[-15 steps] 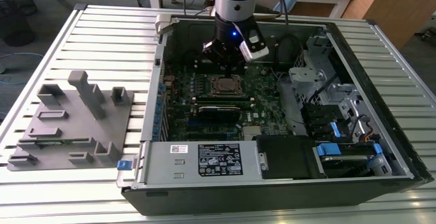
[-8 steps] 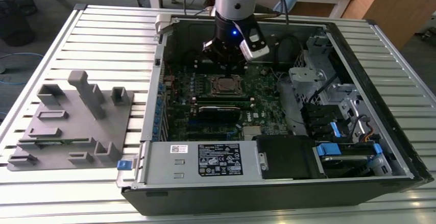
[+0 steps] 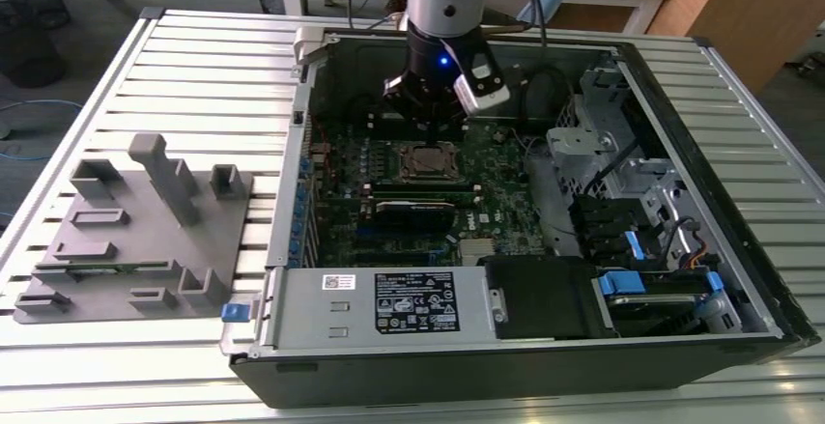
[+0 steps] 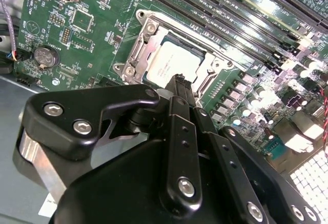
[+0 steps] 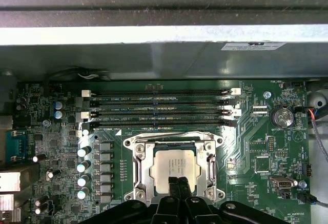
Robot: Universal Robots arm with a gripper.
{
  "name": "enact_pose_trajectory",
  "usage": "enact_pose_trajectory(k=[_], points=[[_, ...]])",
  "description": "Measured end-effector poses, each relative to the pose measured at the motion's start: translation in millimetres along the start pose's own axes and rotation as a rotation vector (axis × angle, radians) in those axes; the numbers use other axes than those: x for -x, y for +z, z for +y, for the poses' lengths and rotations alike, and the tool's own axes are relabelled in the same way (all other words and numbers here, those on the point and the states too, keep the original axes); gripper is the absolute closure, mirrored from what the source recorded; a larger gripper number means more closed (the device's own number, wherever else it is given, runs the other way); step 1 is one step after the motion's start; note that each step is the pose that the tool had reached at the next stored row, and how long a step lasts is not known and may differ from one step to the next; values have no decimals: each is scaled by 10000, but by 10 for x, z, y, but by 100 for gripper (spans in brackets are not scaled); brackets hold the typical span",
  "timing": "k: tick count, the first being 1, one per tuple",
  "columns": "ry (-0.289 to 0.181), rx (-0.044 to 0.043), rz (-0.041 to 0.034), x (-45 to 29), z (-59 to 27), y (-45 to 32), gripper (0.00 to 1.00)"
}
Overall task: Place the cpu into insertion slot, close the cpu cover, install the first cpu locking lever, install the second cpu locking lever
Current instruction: 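Install the second cpu locking lever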
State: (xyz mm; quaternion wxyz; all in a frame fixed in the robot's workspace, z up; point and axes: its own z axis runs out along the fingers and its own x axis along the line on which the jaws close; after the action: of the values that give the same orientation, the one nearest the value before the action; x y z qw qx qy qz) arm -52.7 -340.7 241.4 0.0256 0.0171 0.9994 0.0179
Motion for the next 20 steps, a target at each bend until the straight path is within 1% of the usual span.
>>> enact_pose_trajectory(k=[13, 20], points=[[0, 1, -1, 1, -28, -3, 89], [0, 2, 0, 2, -29, -15, 89]])
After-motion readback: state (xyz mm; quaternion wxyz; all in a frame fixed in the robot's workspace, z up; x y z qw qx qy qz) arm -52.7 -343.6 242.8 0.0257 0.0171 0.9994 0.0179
